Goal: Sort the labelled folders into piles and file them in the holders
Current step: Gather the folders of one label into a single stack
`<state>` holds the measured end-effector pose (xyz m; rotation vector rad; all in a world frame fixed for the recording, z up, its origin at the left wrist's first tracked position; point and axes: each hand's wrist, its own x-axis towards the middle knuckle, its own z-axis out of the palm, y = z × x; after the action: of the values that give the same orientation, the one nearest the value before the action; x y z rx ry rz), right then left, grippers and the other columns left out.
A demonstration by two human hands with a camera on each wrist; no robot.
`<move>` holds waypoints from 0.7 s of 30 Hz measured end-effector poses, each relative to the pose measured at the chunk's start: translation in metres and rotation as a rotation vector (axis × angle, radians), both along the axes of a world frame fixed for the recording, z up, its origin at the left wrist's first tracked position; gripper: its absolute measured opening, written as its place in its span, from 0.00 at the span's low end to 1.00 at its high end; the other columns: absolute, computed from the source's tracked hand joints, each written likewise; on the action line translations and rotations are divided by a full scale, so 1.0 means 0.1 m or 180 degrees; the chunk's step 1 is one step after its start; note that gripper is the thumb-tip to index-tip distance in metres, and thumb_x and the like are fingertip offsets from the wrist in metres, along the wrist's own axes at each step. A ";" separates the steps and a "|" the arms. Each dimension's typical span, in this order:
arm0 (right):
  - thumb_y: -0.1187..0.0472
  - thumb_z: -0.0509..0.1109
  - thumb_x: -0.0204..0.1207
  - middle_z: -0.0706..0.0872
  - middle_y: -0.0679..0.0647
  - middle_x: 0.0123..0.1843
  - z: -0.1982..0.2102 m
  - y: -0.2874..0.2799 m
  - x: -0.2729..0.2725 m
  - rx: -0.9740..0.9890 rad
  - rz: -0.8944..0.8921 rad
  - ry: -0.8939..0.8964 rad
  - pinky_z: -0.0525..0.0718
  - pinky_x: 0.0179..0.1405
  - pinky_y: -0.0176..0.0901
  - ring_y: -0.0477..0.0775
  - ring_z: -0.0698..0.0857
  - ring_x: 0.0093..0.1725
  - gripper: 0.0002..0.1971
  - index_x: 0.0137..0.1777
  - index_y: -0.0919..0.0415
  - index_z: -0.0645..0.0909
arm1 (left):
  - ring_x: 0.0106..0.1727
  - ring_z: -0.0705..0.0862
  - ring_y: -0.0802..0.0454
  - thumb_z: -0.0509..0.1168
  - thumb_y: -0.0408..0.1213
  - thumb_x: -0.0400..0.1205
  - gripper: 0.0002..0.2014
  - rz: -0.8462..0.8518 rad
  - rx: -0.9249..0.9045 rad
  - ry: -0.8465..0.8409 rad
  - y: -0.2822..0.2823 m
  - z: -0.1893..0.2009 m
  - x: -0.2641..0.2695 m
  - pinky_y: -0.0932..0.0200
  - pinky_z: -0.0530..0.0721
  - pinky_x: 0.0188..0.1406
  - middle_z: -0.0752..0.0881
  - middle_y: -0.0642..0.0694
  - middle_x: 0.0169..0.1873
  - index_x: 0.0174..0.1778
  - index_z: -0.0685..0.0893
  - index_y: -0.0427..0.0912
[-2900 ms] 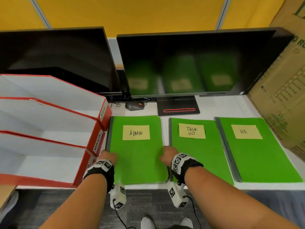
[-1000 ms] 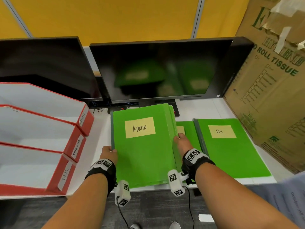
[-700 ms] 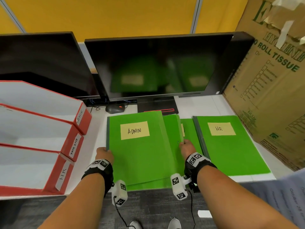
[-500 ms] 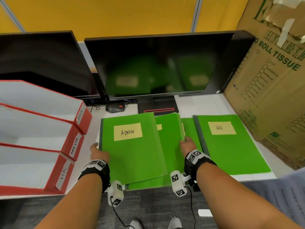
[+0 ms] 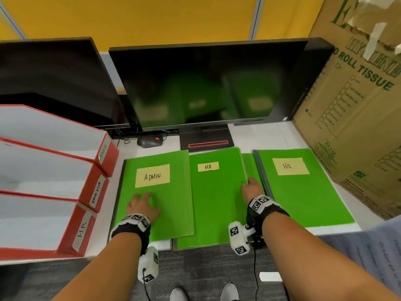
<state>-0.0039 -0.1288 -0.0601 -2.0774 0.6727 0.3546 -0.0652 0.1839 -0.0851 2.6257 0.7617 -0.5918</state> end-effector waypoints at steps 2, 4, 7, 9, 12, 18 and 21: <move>0.69 0.56 0.83 0.79 0.66 0.67 0.08 -0.02 0.00 -0.0014 -0.0019 -0.0079 0.71 0.39 0.40 0.58 0.78 0.47 0.24 0.79 0.64 0.65 | 0.82 0.58 0.34 0.69 0.50 0.76 0.39 -0.0209 -0.0092 0.0103 -0.12 -0.06 0.03 0.39 0.66 0.78 0.52 0.40 0.83 0.81 0.57 0.60; 0.68 0.56 0.83 0.76 0.64 0.73 0.15 -0.08 0.01 -0.0029 -0.0016 -0.0118 0.73 0.42 0.41 0.63 0.82 0.53 0.24 0.79 0.64 0.65 | 0.82 0.56 0.34 0.69 0.49 0.77 0.40 -0.0273 -0.0088 0.0224 -0.18 -0.07 0.06 0.39 0.66 0.78 0.50 0.40 0.83 0.82 0.55 0.60; 0.68 0.57 0.82 0.78 0.64 0.71 0.23 -0.21 0.04 -0.0092 -0.0063 -0.0259 0.79 0.46 0.45 0.64 0.83 0.56 0.22 0.77 0.64 0.69 | 0.82 0.55 0.33 0.69 0.45 0.78 0.40 -0.0208 -0.0088 0.0356 -0.21 -0.05 0.10 0.37 0.67 0.77 0.49 0.41 0.83 0.82 0.54 0.60; 0.68 0.58 0.81 0.80 0.63 0.69 0.24 -0.32 0.07 -0.0112 -0.0134 -0.0350 0.77 0.44 0.42 0.62 0.83 0.52 0.22 0.75 0.62 0.71 | 0.82 0.53 0.32 0.70 0.41 0.78 0.39 -0.0110 -0.0137 0.0375 -0.24 -0.05 0.12 0.35 0.67 0.76 0.49 0.41 0.83 0.82 0.56 0.59; 0.68 0.58 0.80 0.83 0.62 0.66 0.26 -0.46 0.09 -0.0129 -0.0284 -0.0451 0.75 0.42 0.42 0.58 0.80 0.46 0.21 0.74 0.61 0.74 | 0.82 0.52 0.32 0.70 0.35 0.77 0.39 0.0006 -0.0166 0.0392 -0.29 -0.05 0.15 0.33 0.65 0.76 0.50 0.41 0.83 0.81 0.59 0.57; 0.70 0.57 0.80 0.82 0.63 0.67 0.38 -0.72 0.11 -0.0009 -0.0503 -0.0609 0.81 0.47 0.48 0.57 0.79 0.45 0.21 0.73 0.62 0.75 | 0.81 0.52 0.32 0.64 0.26 0.76 0.39 0.0099 -0.0086 0.0558 -0.40 0.00 0.18 0.34 0.69 0.74 0.48 0.41 0.82 0.81 0.60 0.57; 0.69 0.58 0.80 0.82 0.61 0.67 0.38 -0.75 0.13 0.0066 -0.0479 -0.0670 0.79 0.45 0.44 0.57 0.80 0.45 0.22 0.73 0.60 0.75 | 0.81 0.56 0.33 0.62 0.35 0.81 0.31 0.0132 -0.0163 0.0341 -0.57 0.09 0.21 0.35 0.67 0.75 0.53 0.40 0.82 0.81 0.62 0.50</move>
<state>0.0096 -0.2038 -0.0223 -1.9956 0.6890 0.0563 -0.0447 0.1273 -0.0758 2.5420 0.8194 -0.7352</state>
